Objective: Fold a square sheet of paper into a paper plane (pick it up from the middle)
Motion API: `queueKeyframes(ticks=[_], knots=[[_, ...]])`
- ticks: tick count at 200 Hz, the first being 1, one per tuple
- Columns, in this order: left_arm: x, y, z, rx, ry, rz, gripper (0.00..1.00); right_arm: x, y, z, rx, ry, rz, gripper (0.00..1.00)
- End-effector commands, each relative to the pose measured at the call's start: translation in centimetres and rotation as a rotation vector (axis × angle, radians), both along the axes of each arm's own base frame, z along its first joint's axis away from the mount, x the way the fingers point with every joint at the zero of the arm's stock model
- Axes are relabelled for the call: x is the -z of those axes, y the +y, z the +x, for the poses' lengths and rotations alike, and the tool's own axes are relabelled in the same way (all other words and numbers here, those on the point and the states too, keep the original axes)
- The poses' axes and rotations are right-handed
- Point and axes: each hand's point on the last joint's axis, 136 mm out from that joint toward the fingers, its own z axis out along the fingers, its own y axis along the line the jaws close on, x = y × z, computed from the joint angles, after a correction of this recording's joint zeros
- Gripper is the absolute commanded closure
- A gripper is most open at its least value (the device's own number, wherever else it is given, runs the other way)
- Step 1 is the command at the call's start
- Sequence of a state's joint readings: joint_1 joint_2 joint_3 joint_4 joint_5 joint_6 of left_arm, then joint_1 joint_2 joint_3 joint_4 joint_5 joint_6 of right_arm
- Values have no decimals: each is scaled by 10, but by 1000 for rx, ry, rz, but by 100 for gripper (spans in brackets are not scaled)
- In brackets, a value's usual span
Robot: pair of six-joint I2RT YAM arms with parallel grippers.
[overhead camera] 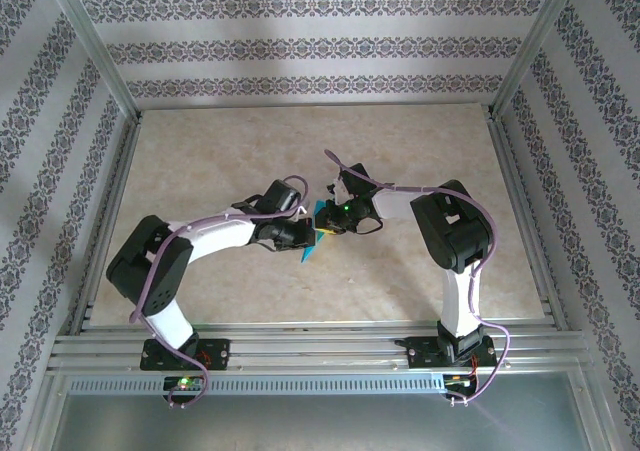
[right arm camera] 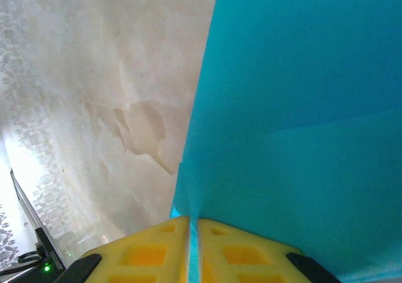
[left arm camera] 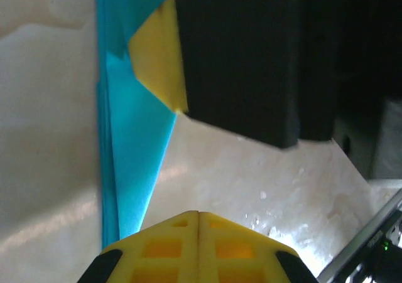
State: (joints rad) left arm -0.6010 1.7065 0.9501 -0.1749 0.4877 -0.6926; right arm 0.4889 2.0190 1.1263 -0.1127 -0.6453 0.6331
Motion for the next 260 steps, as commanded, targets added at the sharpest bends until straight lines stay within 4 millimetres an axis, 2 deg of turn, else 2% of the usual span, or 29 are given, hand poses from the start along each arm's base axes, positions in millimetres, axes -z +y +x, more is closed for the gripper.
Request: queueKeyframes(ticks=[1, 65, 100, 126, 155, 190, 207, 229, 260], knots=[[7, -8, 13, -36, -11, -18, 96, 82, -47, -31, 56, 144, -278, 81], [37, 13, 9, -73, 29, 114, 100, 73, -43, -26, 51, 129, -244, 82], [59, 28, -8, -74, 109, 192, 100, 64, -41, -18, 51, 98, -220, 82], [68, 39, -17, -72, 147, 254, 100, 54, -40, -7, 52, 59, -189, 82], [71, 41, -21, -70, 169, 271, 100, 26, -34, 10, 45, -29, -115, 81], [72, 41, -22, -63, 181, 279, 100, -43, -34, 30, 65, -214, -44, 81], [72, 42, -22, -61, 182, 281, 100, -61, -37, 29, 73, -268, -53, 82], [71, 42, -22, -60, 180, 283, 100, -56, -33, 18, 53, -272, -97, 85], [71, 41, -21, -55, 177, 283, 100, -35, -18, 5, 28, -219, -116, 90]])
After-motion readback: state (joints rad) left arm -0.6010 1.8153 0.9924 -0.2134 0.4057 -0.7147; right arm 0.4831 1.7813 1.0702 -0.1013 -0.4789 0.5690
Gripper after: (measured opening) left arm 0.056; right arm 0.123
